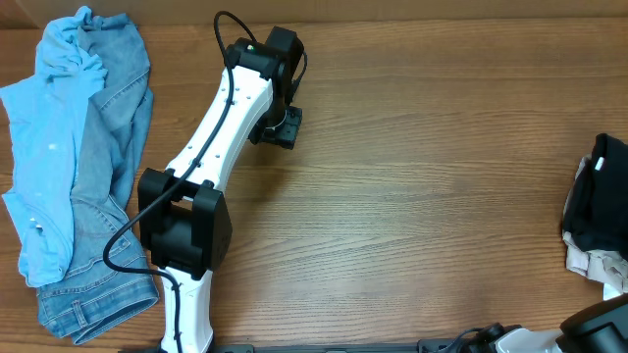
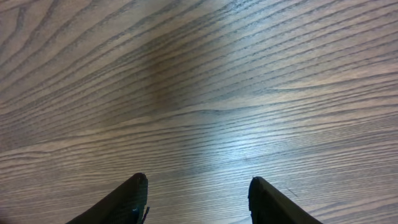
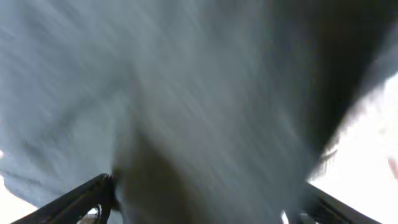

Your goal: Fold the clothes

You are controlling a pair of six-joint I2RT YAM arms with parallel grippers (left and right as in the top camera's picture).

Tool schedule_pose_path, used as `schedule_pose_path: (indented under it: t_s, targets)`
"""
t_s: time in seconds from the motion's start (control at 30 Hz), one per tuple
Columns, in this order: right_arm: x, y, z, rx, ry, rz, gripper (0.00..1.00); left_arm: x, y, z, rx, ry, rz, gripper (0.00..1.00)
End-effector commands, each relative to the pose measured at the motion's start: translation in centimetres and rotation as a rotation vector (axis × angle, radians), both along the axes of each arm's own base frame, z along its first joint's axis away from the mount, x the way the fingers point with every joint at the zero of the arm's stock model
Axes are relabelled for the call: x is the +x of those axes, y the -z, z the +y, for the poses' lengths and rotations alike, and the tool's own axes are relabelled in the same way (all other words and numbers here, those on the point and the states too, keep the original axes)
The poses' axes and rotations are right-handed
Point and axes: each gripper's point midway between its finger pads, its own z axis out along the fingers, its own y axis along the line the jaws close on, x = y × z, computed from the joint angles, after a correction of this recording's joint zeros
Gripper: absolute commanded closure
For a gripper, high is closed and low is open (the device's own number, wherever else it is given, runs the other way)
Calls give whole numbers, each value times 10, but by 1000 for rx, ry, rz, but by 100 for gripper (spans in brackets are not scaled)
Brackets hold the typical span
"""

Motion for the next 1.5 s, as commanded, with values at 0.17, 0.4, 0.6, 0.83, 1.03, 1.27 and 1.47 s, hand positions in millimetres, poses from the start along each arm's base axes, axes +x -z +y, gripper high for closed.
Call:
schedule_pose_path:
  t_s: [0.17, 0.4, 0.6, 0.83, 1.03, 1.27, 1.47]
  targets:
    - [5, -30, 49, 187, -129, -173, 4, 2, -11, -4, -18, 18, -28, 44]
    - [48, -146, 64, -116, -480, -596, 52, 2, -11, -4, -19, 18, -29, 44]
    - [59, -149, 26, -309, -497, -572, 86, 2, -11, -4, -20, 17, -27, 44]
    - [79, -55, -28, -214, -456, -509, 85, -3, -11, -6, -31, 14, -6, 44]
    - [66, 62, -42, -21, -371, -350, 83, -4, -11, -6, -30, 14, -4, 43]
    - [94, -11, -31, -69, -487, -664, 73, -4, -10, -5, -29, 15, -2, 44]
    - [139, -171, 46, -351, -784, -805, 63, 6, -14, 0, -36, -14, -43, 48]
